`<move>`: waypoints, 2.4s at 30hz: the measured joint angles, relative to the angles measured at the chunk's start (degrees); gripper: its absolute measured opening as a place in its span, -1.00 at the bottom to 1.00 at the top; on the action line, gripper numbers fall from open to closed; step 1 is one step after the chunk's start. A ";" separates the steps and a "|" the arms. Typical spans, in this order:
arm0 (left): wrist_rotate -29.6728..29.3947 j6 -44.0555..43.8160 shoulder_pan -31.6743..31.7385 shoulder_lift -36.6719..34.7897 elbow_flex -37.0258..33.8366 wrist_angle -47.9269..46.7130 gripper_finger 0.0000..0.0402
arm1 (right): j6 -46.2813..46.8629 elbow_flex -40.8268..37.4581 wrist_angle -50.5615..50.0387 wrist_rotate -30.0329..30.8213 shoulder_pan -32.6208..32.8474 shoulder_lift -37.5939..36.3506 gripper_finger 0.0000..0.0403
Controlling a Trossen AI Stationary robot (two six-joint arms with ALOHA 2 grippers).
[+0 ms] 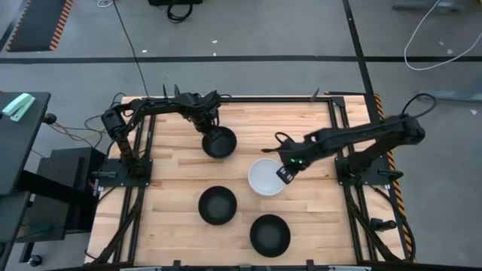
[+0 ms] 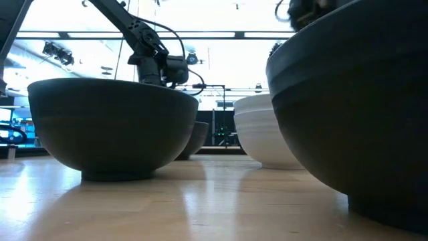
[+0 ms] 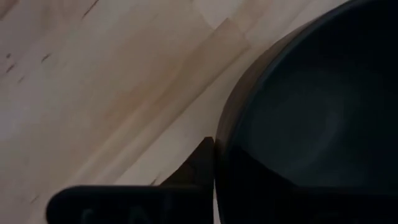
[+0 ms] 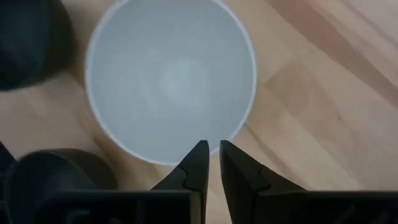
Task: Nest bowls inside each other
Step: Stack the top left black bowl on the white bowl
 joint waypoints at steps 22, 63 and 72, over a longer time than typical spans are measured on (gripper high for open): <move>0.66 5.89 -4.16 -0.09 17.68 -12.91 -0.95 | 27.62 -6.77 5.12 10.93 22.68 5.04 -0.92; 0.62 5.31 -10.84 -0.09 25.18 -23.53 -0.94 | -7.61 -24.00 46.42 2.84 -4.79 7.14 -1.00; 0.60 2.87 -11.06 0.00 26.88 -22.25 -0.94 | -12.02 -23.80 47.52 -0.20 -9.71 8.37 -1.00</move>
